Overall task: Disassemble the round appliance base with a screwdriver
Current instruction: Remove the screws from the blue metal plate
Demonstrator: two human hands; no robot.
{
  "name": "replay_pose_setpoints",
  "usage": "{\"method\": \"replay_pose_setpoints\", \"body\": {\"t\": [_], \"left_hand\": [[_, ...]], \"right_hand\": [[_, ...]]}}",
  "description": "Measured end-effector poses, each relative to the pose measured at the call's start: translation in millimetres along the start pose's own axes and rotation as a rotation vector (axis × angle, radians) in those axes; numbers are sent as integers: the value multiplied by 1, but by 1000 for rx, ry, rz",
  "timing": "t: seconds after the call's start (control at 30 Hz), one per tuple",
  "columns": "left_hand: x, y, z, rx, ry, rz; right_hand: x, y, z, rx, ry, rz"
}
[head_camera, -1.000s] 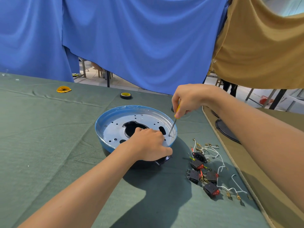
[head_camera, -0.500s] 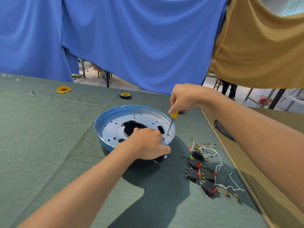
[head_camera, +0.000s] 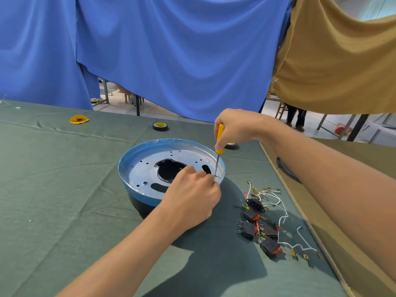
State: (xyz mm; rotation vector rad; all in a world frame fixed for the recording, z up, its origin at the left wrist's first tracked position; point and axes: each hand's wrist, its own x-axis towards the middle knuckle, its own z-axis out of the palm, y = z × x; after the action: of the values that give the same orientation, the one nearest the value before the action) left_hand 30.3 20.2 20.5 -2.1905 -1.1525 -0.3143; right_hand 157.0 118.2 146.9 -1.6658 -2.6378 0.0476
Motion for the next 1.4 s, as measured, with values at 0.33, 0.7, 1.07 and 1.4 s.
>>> {"method": "replay_pose_setpoints", "body": {"t": [0.33, 0.7, 1.07, 1.4], "left_hand": [[-16, 26, 24, 73, 353, -248], [-19, 24, 31, 48, 410, -266], [-20, 23, 30, 71, 481, -250], [-21, 23, 31, 66, 493, -246]], "right_hand": [[1, 6, 14, 130, 70, 46], [6, 8, 13, 69, 111, 46], [6, 9, 13, 61, 110, 33], [8, 6, 13, 11, 117, 81]]}}
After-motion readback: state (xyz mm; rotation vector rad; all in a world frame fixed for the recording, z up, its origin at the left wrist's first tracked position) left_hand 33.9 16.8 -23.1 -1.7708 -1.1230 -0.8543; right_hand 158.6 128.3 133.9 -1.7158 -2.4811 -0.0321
